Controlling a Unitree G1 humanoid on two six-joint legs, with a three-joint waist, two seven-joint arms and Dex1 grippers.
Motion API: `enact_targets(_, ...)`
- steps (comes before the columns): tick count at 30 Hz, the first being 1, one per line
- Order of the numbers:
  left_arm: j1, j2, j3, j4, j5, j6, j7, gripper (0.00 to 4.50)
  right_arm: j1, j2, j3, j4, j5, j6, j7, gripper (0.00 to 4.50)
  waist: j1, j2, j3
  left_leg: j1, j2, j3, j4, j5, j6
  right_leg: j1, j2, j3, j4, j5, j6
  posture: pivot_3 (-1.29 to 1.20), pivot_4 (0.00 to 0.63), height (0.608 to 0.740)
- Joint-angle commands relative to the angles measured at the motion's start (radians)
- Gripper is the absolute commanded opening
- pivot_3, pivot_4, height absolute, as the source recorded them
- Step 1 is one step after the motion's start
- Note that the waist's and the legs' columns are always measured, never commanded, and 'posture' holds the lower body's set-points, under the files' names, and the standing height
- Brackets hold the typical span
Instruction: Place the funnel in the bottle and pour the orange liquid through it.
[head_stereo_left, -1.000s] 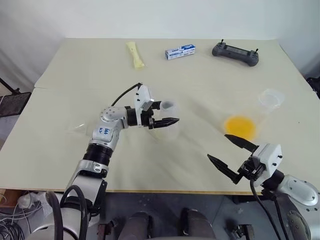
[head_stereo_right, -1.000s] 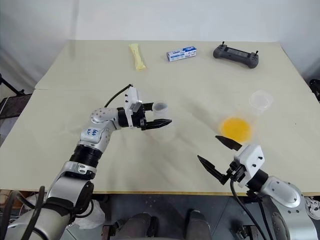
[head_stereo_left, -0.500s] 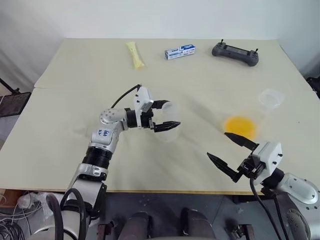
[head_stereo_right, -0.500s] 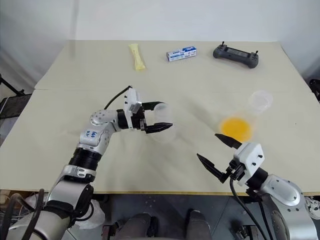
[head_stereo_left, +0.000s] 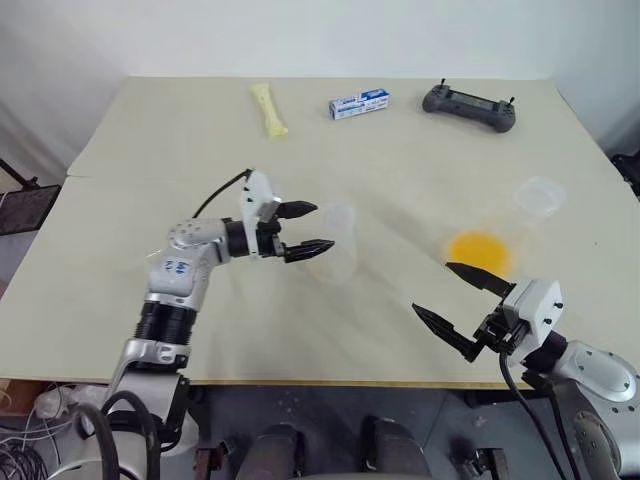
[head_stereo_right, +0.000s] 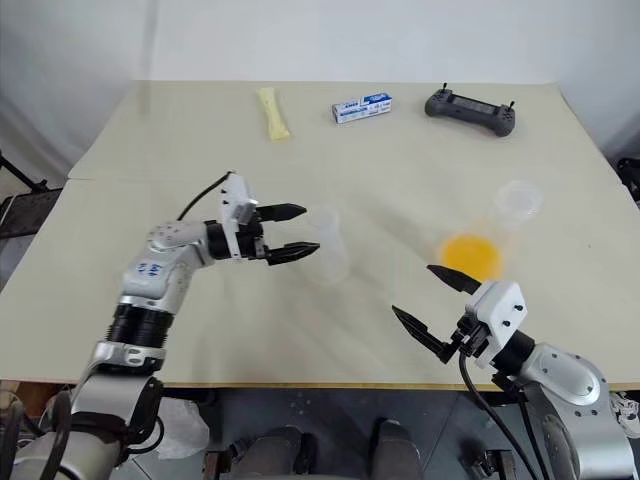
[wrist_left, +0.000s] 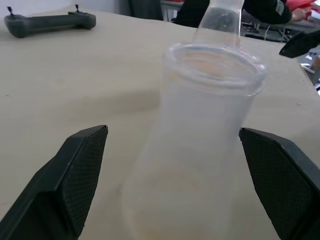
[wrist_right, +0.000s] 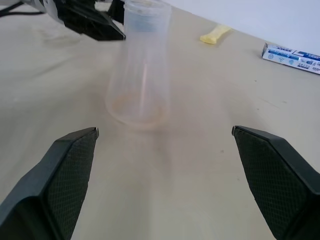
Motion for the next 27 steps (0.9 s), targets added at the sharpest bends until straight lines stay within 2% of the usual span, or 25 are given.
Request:
enact_targets(1,0.057,0.048,0.066,-0.129,-0.045,0.056,0.041,4.47,-0.018,-0.018,-0.010,0.007,0.024,-0.002,0.026,4.50,0.000,0.000,0.000,0.000,0.000,0.000,0.000,0.000,0.000,0.000,0.000,0.000,0.000,0.000,0.000,0.00,0.150,0.740)
enact_targets(6,0.209,0.117,0.182,-0.301,-0.081,0.113,0.133,4.47,-0.039,-0.031,-0.003,0.046,0.033,0.002,0.068,4.50,-0.001,0.000,0.000,0.000,0.000,-0.001,0.000,0.000,0.000,0.000,0.000,0.001,0.001,0.000,0.000,0.00,0.150,0.740)
enact_targets(10,0.411,0.117,0.316,-0.471,-0.118,0.101,0.219,4.47,-0.067,-0.046,0.009,0.094,0.048,0.009,0.116,4.50,0.001,0.000,0.000,0.001,0.001,-0.001,0.000,0.000,-0.001,0.000,-0.001,0.001,0.001,0.000,0.000,0.00,0.150,0.740)
enact_targets(16,0.696,0.029,0.524,-0.633,-0.201,0.002,0.306,4.47,-0.097,-0.065,0.011,0.178,0.088,-0.012,0.234,4.50,0.000,0.000,0.000,0.001,0.000,-0.004,0.001,-0.001,-0.001,0.002,-0.003,0.003,0.000,0.000,0.000,0.00,0.150,0.740)
enact_targets(19,0.814,-0.012,0.603,-0.659,-0.191,-0.057,0.367,4.47,-0.109,-0.078,0.014,0.233,0.086,-0.030,0.288,4.50,0.001,0.000,0.000,0.001,0.000,-0.004,0.001,-0.001,-0.001,0.002,-0.003,0.004,-0.001,0.000,-0.001,0.00,0.150,0.740)
enact_targets(23,0.890,-0.089,0.661,-0.678,-0.145,-0.111,0.518,4.47,-0.144,-0.077,0.025,0.306,0.076,-0.060,0.335,4.50,0.003,0.000,0.000,0.001,0.000,-0.004,0.001,-0.001,-0.001,0.002,-0.003,0.004,-0.001,0.000,-0.001,0.00,0.150,0.740)
enact_targets(27,0.935,-0.149,0.651,-0.714,-0.109,-0.125,0.634,4.47,-0.174,-0.071,0.040,0.360,0.066,-0.084,0.370,4.50,0.004,0.000,0.000,0.001,0.000,-0.003,0.001,-0.002,0.000,0.002,-0.004,0.004,-0.001,0.000,-0.001,0.00,0.150,0.740)
